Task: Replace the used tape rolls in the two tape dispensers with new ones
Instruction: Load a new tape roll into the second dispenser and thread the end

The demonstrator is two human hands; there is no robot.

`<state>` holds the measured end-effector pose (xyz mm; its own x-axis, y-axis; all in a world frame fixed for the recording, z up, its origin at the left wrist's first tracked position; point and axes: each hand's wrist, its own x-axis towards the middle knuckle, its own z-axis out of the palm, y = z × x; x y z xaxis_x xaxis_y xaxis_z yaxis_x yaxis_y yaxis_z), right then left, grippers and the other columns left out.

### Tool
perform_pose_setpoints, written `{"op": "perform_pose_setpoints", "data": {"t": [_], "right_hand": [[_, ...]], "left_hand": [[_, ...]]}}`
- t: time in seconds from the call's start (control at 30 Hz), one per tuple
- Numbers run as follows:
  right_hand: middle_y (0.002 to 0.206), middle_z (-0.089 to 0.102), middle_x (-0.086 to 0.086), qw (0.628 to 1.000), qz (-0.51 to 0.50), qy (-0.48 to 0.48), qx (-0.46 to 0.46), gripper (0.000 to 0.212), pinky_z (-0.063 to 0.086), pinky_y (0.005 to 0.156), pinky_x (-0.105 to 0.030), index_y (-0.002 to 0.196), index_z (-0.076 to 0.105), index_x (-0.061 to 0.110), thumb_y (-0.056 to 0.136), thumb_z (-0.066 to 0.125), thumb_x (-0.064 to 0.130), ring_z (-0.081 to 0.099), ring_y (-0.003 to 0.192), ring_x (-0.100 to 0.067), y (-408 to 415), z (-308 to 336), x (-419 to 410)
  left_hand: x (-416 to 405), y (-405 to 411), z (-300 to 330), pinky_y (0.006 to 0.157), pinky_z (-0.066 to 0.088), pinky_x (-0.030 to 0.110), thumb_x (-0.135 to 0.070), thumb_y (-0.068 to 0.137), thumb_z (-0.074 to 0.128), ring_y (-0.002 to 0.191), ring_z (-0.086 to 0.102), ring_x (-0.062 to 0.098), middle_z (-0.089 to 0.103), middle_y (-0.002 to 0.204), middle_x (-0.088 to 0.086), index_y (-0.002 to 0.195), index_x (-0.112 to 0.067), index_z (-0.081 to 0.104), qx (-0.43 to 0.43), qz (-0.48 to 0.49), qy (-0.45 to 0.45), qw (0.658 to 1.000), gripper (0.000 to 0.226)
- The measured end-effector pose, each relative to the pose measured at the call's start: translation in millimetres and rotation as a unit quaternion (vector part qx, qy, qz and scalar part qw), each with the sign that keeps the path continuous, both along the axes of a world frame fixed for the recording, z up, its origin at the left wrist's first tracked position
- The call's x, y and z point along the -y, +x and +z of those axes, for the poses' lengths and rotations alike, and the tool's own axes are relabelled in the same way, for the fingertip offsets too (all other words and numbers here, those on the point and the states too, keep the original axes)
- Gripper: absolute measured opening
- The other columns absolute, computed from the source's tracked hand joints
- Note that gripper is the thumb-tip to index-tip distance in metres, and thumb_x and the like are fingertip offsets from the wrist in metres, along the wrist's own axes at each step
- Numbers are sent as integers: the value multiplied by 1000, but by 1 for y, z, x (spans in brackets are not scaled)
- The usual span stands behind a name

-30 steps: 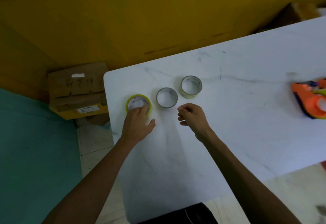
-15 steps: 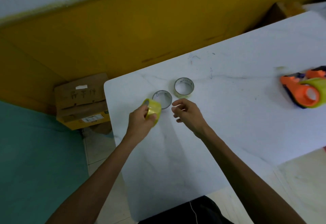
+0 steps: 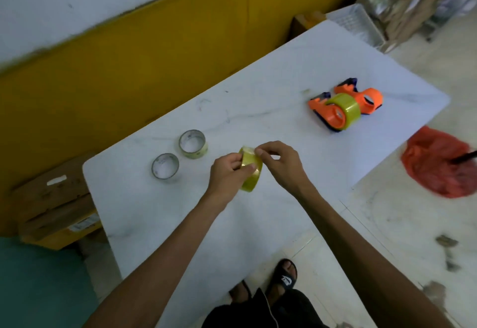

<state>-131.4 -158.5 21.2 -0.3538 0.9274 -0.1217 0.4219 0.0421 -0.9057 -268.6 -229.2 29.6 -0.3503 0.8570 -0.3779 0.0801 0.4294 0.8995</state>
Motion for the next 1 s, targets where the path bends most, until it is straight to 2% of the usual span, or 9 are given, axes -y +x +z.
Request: {"op": "perform_pose_setpoints", "data": {"t": [0.17,0.23,0.33,0.5,0.57,0.67,0.77,0.9,1.0], "right_hand": [[97,69,-1,999,-21,32,10,14,42,71,-9,93,72,15,90,60,22,61,88,-9,74,7,-26],[96,70,-4,999,-24,43,9,14,43,73,-15,93,72,13,90,60,21,62,89,-13,98,12,-38],[95,70,-8,998,-40,54,-1,14,45,77,-21,92,71,10,90,59,18,62,88,-16,127,20,-53],[87,66,2,994,-84,66,-16,15,41,70,0,91,71,8,90,60,18,57,75,2,168,28,-82],[91,68,-1,993,-95,64,-3,17,43,73,-6,93,71,8,90,60,21,59,78,-5,183,29,-98],[95,71,-7,993,-101,52,5,19,47,78,-22,95,72,6,91,59,20,61,86,-14,201,29,-124],[93,72,-7,991,-118,56,2,18,44,73,-12,94,72,6,91,59,19,60,82,-9,218,29,-151],[91,72,-5,990,-139,37,15,15,48,77,-24,92,72,11,90,60,20,63,84,-15,235,28,-189],[90,72,-5,988,-146,44,18,14,48,77,-27,89,72,15,90,59,21,63,86,-18,246,26,-213]], "left_hand": [[-30,77,12,71,51,30,-21,77,74,83,70,20,76,86,4,79,-22,71,7,-10,-3,1000,4],[-43,105,19,69,50,28,-21,78,73,80,69,16,76,82,-1,75,-25,70,9,-6,-4,1000,6],[-63,138,28,69,49,29,-20,78,72,78,67,17,76,85,7,73,-23,70,4,-9,-3,1000,6],[-104,172,34,67,48,27,-17,79,71,77,65,17,76,90,12,84,-16,73,9,-49,3,999,5],[-123,186,34,69,49,27,-16,79,71,79,66,18,76,91,11,90,-12,73,12,-62,5,998,12],[-154,203,30,72,49,28,-16,80,71,86,68,20,76,93,8,98,-11,73,16,-67,3,998,19],[-188,218,30,77,50,28,-13,81,70,91,69,20,76,96,8,104,-9,72,31,-87,6,996,23],[-224,234,32,79,49,31,-14,81,69,87,67,20,75,96,13,95,-9,72,31,-107,2,994,15],[-252,245,32,78,50,30,-12,82,69,81,67,15,75,87,4,84,-19,72,43,-127,7,991,7]]}}
